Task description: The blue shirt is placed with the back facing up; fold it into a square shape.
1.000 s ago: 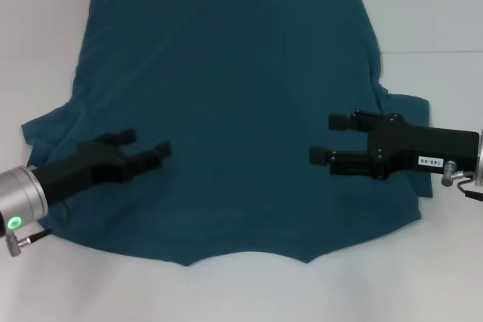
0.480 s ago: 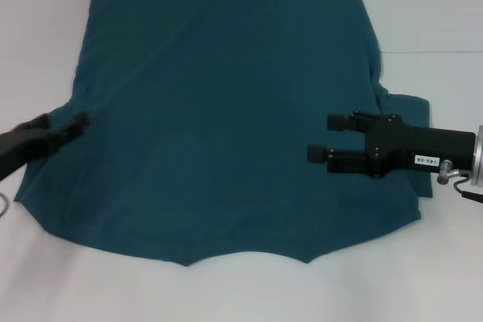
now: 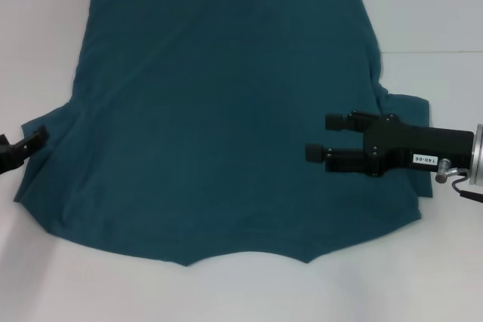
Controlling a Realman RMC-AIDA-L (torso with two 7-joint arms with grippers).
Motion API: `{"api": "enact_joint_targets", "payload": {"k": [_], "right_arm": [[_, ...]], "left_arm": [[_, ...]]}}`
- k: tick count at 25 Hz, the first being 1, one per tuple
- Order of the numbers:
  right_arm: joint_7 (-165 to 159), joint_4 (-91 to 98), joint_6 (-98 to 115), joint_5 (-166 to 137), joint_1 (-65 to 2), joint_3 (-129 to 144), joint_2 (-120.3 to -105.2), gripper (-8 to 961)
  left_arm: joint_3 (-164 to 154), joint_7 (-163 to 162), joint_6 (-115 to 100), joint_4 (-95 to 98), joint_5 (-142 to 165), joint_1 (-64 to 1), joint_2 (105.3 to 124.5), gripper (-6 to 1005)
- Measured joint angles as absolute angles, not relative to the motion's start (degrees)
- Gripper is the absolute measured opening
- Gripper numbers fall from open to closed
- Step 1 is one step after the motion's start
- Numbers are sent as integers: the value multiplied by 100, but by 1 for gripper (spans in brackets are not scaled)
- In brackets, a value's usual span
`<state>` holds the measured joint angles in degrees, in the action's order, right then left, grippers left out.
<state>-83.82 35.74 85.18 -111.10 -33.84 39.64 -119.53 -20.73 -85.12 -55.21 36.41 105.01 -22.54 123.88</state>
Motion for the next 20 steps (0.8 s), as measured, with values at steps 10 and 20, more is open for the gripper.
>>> {"api": "enact_joint_targets", "payload": {"k": [10,20], "right_arm": [[-8394,3577,8516,-11109,-3384,3981,-11953,898],[-8402,3577,8516,-11126,-3375,3990,-11953,895]], "left_arm": [[-2119,-8442,-5389,3473,10526,-2250,12400,891],[-2312,-8372,-5180,3376,10530,-2302,12404,865]]}}
